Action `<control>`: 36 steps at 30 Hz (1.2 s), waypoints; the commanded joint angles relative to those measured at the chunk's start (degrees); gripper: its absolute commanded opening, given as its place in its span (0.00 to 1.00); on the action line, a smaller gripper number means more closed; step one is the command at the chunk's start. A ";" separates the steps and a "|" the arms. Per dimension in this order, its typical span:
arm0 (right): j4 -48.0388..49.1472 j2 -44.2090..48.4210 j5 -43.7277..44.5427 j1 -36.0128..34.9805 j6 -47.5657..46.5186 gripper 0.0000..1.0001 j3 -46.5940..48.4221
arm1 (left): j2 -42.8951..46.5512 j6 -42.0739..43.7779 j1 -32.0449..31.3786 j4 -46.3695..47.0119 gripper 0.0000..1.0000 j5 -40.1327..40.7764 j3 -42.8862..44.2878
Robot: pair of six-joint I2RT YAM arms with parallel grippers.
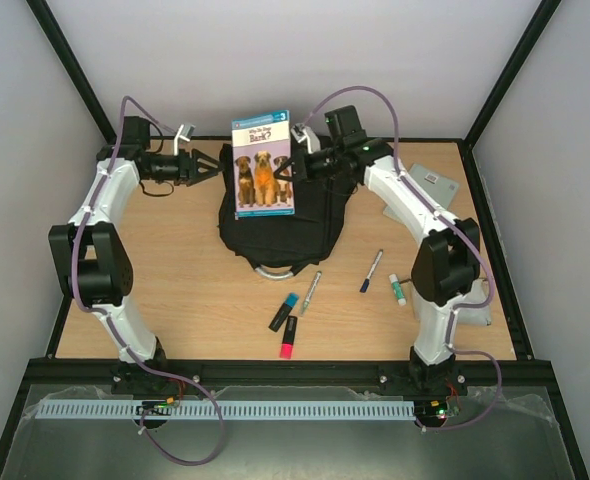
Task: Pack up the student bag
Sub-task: Pick up the book from the center of the board, then place the book in the student bag.
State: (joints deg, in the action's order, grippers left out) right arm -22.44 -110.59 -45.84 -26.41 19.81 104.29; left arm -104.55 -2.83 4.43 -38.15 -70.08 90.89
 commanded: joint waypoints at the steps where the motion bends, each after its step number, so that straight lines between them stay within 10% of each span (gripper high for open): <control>1: -10.82 7.79 11.11 2.92 -17.14 0.01 0.39 | 3.48 13.84 -0.50 -10.49 0.58 8.87 2.61; 7: -16.34 17.51 18.21 8.45 -31.35 0.01 -6.81 | 6.61 23.74 -5.23 -12.56 0.53 19.29 2.41; 19: -15.47 33.72 23.31 17.87 -29.05 0.01 -25.18 | 12.57 54.15 -27.47 -15.41 0.58 40.16 -8.26; 36: -12.73 34.81 19.75 20.17 -26.27 0.01 -29.89 | -1.65 54.86 -35.98 -10.56 0.65 46.86 -7.04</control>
State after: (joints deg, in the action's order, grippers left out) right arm -37.39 -76.20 -22.90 -6.37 -8.10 75.75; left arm -104.84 51.66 -29.30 -51.07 -24.12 83.31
